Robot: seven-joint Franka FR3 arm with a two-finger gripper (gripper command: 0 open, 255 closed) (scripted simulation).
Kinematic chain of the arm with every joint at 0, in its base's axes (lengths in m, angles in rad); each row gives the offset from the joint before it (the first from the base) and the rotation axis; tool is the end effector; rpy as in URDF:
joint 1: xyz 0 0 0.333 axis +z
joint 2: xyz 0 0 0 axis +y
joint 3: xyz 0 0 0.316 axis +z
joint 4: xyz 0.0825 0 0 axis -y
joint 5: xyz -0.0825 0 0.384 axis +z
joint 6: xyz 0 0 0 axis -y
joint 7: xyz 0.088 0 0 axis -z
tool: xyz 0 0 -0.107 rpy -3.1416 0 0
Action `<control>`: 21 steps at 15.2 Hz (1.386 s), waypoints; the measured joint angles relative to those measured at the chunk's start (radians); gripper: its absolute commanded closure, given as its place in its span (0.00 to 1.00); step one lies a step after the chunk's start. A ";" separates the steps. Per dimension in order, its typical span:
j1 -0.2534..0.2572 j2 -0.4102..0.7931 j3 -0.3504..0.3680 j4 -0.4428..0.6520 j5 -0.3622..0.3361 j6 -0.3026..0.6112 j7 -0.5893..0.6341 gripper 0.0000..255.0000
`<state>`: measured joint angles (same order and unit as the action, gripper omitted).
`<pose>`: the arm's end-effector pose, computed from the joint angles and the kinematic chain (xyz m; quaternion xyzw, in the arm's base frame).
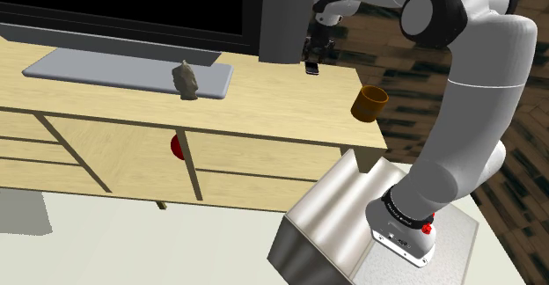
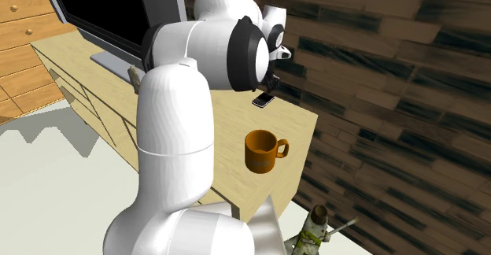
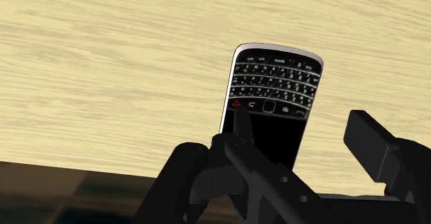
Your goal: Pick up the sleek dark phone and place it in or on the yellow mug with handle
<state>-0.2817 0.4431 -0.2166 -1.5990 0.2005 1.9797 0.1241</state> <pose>0.6034 -0.2939 0.3759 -0.9400 0.3373 0.0163 0.0484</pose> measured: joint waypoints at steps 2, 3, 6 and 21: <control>0.000 -0.001 0.003 -0.007 0.004 0.034 0.012 1.00; 0.001 -0.002 0.004 -0.013 0.003 0.041 0.019 1.00; 0.004 -0.009 0.006 -0.055 0.006 0.144 0.033 1.00; -0.069 0.054 0.108 0.095 -0.154 -0.088 0.290 0.00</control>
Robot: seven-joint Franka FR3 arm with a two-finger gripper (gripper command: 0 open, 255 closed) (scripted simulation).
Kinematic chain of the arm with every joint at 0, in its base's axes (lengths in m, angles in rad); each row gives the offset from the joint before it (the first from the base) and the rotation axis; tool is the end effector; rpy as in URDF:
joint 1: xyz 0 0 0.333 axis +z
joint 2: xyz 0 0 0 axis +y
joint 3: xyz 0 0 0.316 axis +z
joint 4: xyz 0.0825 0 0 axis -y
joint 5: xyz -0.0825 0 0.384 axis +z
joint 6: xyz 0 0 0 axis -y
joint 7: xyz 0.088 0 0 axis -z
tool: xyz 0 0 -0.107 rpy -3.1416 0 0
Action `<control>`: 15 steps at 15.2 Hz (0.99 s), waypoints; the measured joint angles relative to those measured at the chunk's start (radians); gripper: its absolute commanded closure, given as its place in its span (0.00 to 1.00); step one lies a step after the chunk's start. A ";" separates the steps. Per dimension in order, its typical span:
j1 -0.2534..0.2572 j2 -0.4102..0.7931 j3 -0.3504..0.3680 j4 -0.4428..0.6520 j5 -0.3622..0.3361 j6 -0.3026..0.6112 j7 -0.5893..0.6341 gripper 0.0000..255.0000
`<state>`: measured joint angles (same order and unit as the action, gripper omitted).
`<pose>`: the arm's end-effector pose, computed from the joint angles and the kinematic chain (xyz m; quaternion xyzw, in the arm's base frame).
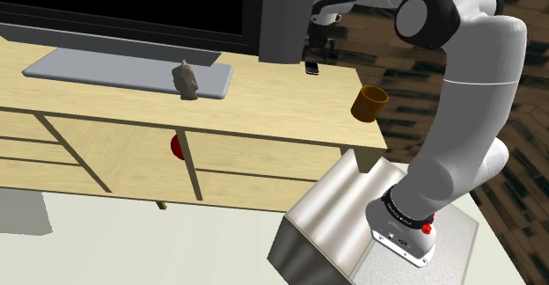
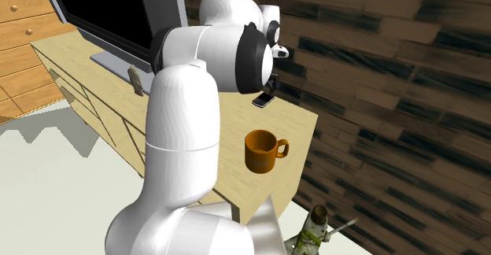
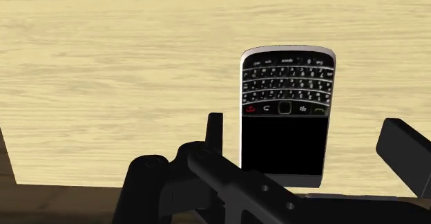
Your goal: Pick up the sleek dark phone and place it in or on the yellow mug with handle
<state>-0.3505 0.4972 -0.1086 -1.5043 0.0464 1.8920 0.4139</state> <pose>0.6179 -0.2895 0.3716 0.9035 -0.4252 -0.0533 0.0034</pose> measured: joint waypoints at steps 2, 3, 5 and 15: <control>-0.030 0.003 0.045 -0.016 -0.021 0.087 0.082 0.00; -0.052 0.015 0.066 -0.016 -0.037 0.121 0.123 0.00; -0.094 0.016 0.125 -0.024 -0.069 0.158 0.185 0.00; -0.187 0.057 0.216 0.036 -0.129 0.125 0.177 1.00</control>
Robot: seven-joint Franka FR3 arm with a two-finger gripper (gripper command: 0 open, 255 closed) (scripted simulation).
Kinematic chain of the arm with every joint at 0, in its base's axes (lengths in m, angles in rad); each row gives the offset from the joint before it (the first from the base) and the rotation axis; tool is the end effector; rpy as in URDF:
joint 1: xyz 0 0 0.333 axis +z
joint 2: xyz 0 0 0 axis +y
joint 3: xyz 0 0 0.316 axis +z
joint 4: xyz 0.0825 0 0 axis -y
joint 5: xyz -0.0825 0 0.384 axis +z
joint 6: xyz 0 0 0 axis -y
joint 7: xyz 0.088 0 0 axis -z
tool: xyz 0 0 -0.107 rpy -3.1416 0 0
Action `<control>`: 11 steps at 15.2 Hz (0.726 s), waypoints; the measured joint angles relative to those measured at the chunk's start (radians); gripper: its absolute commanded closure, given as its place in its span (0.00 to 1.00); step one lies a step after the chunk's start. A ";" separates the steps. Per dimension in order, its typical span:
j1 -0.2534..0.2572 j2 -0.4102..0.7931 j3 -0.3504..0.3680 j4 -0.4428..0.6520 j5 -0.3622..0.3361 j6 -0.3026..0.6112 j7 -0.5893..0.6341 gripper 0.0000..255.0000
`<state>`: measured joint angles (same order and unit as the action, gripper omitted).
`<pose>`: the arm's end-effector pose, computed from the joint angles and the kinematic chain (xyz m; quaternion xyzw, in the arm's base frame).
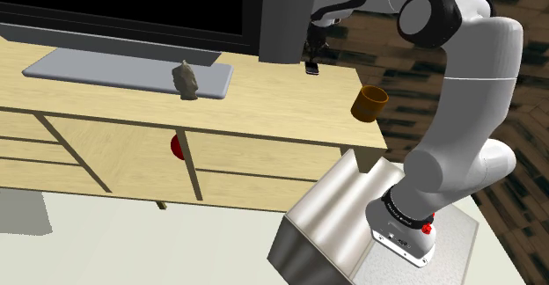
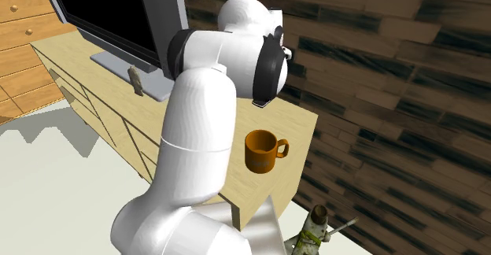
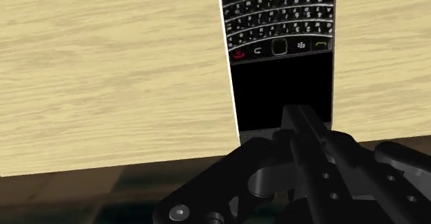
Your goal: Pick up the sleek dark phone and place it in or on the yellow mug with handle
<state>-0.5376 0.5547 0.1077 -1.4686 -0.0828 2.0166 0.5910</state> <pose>0.6336 -0.3099 0.3586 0.8773 -0.4798 -0.0009 0.0091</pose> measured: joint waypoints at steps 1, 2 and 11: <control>0.005 -0.013 0.005 0.001 0.004 -0.061 -0.011 1.00; 0.009 -0.025 0.009 0.002 0.004 -0.145 0.026 0.00; -0.043 -0.215 0.046 -0.442 -0.086 0.426 -0.223 0.00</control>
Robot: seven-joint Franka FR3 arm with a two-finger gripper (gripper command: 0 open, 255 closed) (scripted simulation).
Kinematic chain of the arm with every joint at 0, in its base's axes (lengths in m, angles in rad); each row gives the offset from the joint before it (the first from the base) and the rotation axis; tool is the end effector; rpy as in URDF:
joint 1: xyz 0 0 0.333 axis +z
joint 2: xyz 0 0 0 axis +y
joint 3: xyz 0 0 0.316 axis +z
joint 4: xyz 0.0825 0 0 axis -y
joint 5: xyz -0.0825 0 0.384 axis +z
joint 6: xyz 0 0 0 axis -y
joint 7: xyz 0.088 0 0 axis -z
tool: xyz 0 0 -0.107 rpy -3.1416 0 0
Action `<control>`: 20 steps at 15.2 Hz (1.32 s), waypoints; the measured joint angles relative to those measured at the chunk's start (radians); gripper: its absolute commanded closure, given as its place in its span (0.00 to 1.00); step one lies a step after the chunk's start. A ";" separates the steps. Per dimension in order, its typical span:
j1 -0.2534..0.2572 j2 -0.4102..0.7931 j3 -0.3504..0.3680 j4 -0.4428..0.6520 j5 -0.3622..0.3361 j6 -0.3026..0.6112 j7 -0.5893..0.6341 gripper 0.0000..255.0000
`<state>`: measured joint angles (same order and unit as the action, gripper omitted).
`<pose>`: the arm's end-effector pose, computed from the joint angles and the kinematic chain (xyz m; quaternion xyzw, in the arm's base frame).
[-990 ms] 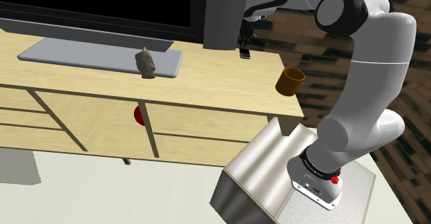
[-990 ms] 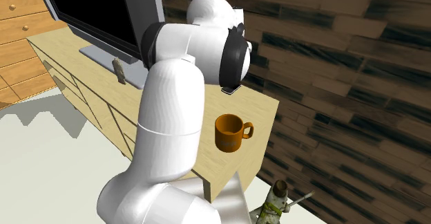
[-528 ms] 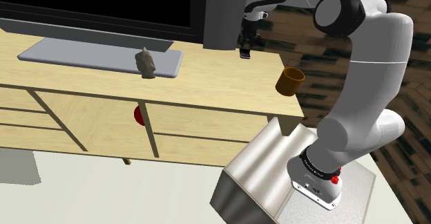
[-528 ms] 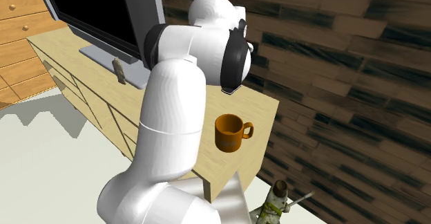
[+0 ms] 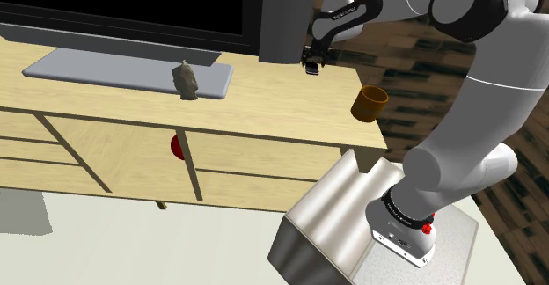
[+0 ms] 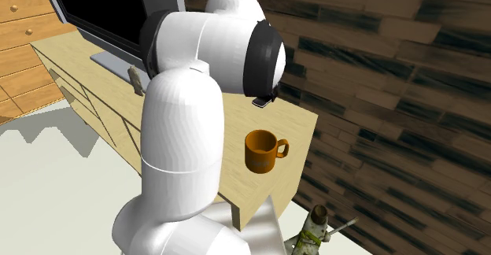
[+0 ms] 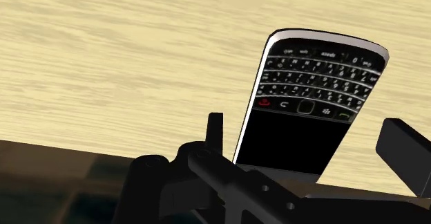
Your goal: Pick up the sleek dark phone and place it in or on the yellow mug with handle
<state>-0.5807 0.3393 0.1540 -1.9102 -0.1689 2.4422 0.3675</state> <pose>0.5805 -0.2707 0.3409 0.9360 -0.3360 0.0979 0.0384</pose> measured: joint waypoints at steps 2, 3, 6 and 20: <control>0.002 0.017 -0.002 -0.002 -0.006 0.022 0.003 0.00; 0.002 0.022 -0.003 -0.001 -0.008 0.026 0.004 0.00; 0.003 0.026 -0.004 -0.001 -0.009 0.030 0.004 0.00; 0.003 0.024 -0.003 -0.002 -0.009 0.031 0.005 1.00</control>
<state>-0.5777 0.3631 0.1508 -1.9117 -0.1780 2.4735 0.3725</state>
